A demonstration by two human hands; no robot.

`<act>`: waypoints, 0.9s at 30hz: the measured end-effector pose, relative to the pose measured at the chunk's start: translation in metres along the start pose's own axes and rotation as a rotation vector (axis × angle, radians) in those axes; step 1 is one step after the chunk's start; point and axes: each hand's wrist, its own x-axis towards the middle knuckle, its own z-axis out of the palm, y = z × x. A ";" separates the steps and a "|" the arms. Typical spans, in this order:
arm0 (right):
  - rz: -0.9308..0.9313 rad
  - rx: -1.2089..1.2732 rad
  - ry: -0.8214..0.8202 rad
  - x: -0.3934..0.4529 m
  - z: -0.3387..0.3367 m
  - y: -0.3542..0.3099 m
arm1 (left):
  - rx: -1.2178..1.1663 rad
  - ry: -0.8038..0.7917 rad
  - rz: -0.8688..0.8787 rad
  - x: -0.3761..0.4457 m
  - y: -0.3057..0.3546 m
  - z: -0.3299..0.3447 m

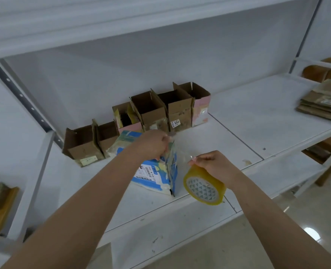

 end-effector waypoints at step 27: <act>-0.020 0.092 0.117 -0.006 0.010 -0.003 | -0.074 0.100 0.211 -0.010 -0.012 0.007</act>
